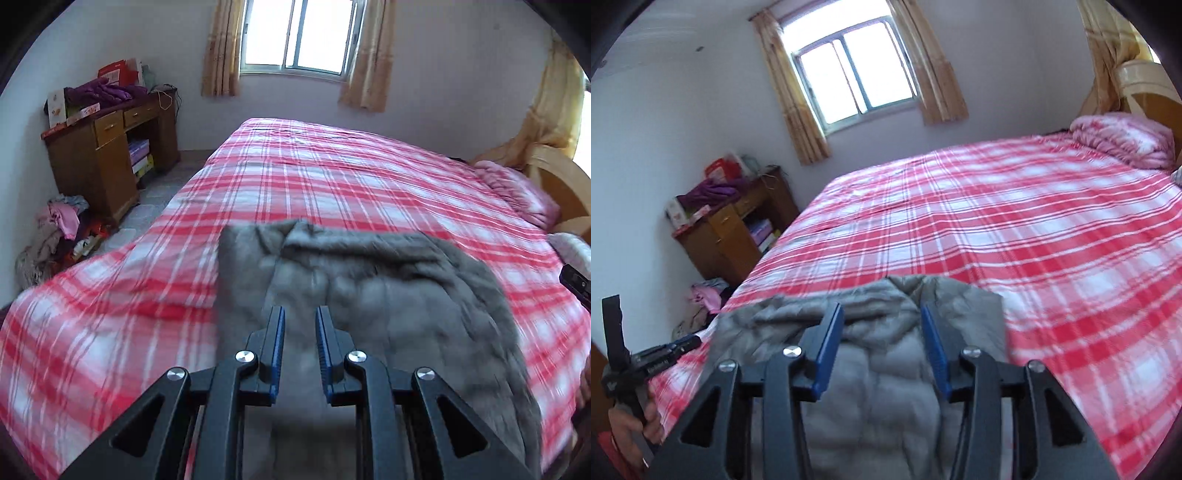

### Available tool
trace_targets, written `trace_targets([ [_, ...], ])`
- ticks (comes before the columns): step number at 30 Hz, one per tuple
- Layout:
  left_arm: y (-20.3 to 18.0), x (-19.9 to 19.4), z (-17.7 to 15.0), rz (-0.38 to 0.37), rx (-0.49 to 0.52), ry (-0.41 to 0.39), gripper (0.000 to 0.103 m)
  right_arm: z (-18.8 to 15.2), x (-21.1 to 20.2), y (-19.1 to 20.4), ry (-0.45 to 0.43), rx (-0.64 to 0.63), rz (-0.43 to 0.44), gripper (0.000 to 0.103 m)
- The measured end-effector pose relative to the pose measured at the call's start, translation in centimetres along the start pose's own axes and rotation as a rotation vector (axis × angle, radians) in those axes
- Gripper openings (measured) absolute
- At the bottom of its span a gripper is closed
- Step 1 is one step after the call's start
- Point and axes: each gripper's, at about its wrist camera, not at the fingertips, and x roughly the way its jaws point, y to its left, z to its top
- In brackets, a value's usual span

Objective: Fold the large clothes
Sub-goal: 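Lift the jacket with both grippers and fold it in half toward the collar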

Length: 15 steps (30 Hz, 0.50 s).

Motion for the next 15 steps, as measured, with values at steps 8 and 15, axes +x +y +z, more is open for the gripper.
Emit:
trace_targets([
  [8,3.2,-10.7,-11.3,0.053,-0.007,0.045,0.018,-5.1,-16.5,-1.9,-0.026,0.000,0.035,0.051],
  [15,4.8,-13.7,-19.4,0.093,-0.041,0.118,0.018,-8.2,-26.6,-3.7,-0.055,-0.024,-0.020,0.057],
])
